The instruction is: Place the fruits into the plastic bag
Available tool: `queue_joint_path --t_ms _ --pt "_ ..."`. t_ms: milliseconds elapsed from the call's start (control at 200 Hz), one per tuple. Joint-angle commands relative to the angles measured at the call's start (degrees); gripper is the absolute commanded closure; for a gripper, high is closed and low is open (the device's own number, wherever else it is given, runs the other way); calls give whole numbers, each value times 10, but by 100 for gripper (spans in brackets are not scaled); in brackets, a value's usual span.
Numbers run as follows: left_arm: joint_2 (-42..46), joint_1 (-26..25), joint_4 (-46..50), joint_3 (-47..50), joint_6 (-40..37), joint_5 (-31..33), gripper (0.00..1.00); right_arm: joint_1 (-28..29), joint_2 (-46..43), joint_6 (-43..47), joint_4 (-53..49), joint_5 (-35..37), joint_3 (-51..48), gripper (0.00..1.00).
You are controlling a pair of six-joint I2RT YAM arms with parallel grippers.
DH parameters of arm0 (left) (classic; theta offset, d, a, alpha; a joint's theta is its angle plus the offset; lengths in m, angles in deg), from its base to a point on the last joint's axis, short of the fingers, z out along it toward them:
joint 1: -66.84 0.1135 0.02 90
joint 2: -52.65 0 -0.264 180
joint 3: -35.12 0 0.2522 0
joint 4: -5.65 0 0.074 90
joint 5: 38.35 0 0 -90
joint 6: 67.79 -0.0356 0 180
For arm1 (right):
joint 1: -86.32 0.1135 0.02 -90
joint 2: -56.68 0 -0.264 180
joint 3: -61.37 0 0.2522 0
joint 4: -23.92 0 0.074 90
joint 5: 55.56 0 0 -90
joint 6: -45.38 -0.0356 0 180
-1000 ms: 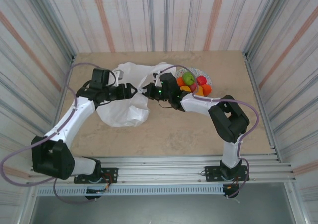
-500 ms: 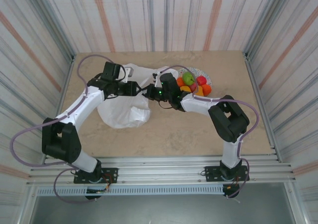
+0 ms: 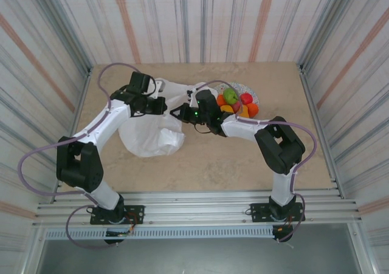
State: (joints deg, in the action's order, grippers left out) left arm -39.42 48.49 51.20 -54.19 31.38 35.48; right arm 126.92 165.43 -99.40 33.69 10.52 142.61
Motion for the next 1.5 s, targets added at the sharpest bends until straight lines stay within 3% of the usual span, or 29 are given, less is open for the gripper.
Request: queue_joint_path --t_ms 0,90,301,476,606,827,937,1062,1157,1368,1493 --pt "1 9 9 -19 -8 10 100 0 -6 8 -18 20 -22 100" --pt "33 22 -15 -10 -6 -11 100 4 -28 9 -63 77 -46 100" --pt "120 58 -47 27 -33 -99 100 0 -69 36 -103 154 -86 87" --pt "141 97 -50 48 -21 -143 100 -7 -80 87 -129 135 -83 76" --pt "131 103 -39 41 8 -139 100 -10 -107 141 -169 133 -77 67" --pt "117 103 -48 40 88 -141 100 -31 -185 205 -240 96 -84 31" --pt "120 104 -68 51 125 -138 100 -52 -238 220 -268 83 -94 20" --pt "118 103 -85 54 161 -134 100 -79 -297 242 -312 89 -112 17" --pt "117 103 -93 55 180 -125 100 -97 -321 271 -371 140 -118 18" --pt "121 105 -116 69 222 -109 100 -141 -322 325 -466 249 -100 16" --pt "121 105 -115 81 263 -106 100 -191 -305 336 -474 243 -85 15"
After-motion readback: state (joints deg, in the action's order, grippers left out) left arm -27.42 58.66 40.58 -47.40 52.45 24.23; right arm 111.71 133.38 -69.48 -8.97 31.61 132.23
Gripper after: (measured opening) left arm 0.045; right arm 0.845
